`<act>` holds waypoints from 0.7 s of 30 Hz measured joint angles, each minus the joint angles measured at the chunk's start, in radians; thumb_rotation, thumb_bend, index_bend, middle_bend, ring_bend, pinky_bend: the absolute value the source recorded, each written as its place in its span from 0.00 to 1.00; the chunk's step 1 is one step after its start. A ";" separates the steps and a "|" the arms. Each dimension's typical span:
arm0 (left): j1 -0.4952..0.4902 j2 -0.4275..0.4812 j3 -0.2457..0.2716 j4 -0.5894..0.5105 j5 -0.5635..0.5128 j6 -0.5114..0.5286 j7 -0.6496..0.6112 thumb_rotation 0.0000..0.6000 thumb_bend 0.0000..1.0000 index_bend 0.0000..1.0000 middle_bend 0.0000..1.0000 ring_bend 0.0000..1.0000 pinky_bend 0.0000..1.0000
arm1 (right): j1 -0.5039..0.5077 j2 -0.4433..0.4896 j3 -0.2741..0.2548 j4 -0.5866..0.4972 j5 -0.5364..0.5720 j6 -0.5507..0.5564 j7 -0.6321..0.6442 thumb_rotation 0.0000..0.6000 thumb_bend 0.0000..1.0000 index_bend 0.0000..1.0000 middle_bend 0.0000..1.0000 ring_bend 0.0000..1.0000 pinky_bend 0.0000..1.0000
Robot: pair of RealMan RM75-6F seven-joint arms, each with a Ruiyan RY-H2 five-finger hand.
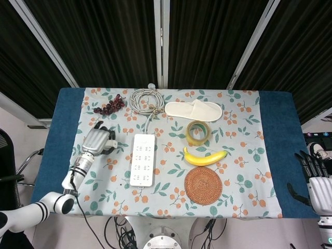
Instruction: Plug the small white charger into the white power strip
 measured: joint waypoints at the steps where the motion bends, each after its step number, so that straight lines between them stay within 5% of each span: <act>1: 0.006 0.000 -0.003 -0.001 0.008 0.009 -0.047 1.00 0.35 0.53 0.53 0.30 0.12 | 0.000 0.000 0.000 0.001 0.000 0.000 0.001 1.00 0.27 0.00 0.00 0.00 0.00; 12: 0.083 -0.052 -0.008 0.087 0.093 0.108 -0.576 1.00 0.35 0.53 0.54 0.30 0.11 | 0.004 -0.006 0.001 0.005 -0.005 -0.003 0.004 1.00 0.27 0.00 0.00 0.00 0.00; 21: 0.121 -0.157 0.019 0.242 0.152 0.157 -0.739 1.00 0.35 0.53 0.54 0.30 0.09 | 0.005 -0.003 0.001 -0.006 -0.007 -0.002 -0.008 1.00 0.27 0.00 0.00 0.00 0.00</act>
